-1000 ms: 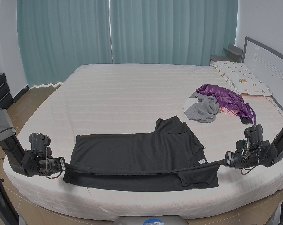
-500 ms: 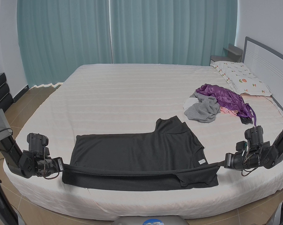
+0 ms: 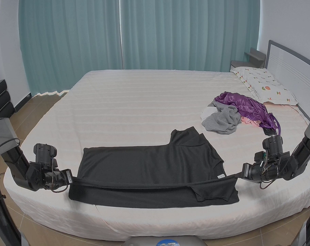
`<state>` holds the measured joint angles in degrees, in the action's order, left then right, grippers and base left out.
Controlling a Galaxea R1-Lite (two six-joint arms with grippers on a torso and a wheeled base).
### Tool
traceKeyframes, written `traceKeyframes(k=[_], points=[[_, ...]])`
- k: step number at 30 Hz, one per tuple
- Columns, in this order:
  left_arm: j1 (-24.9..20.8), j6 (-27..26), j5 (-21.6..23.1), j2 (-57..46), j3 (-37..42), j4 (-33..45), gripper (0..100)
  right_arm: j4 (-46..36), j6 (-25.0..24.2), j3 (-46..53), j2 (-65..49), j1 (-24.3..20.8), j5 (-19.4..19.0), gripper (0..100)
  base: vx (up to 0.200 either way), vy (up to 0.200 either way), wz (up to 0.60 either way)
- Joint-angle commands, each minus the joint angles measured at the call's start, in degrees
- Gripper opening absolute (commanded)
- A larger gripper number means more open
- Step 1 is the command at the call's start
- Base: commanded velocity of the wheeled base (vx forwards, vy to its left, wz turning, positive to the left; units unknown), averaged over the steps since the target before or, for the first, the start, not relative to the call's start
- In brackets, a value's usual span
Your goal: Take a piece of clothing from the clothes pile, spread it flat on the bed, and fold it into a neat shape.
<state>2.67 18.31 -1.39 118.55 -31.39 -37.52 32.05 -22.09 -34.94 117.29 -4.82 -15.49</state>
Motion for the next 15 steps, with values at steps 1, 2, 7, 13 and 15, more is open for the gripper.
traceKeyframes(k=[1, 2, 7, 13, 15], points=[[-0.4, 0.1, 0.2, 5.0, -3.1, -0.1, 0, 0.0, -1.5, -3.9, 4.7, -0.1, 0.1, 0, 0.000, 0.000, 0.00], [-0.4, 0.2, 0.2, 5.5, -3.6, -0.1, 0, -0.1, -1.5, -4.5, 5.3, -0.1, 0.1, 0, 0.000, 0.000, 0.00], [-0.5, 0.2, 0.2, 8.4, -5.8, -0.1, 0, -0.1, -1.6, -6.9, 7.9, -0.1, 0.1, 0, 0.000, 0.000, 0.00], [-0.9, 3.0, 0.2, 10.7, -8.4, -0.1, 0, -0.1, -1.7, -8.2, 10.1, -0.5, 0.1, 0, 0.000, 0.000, 0.00], [-1.3, 3.8, 0.2, 11.4, -9.1, -0.1, 0, 0.0, -1.7, -8.5, 10.5, -0.6, 0.0, 0, 0.000, 0.000, 0.00]])
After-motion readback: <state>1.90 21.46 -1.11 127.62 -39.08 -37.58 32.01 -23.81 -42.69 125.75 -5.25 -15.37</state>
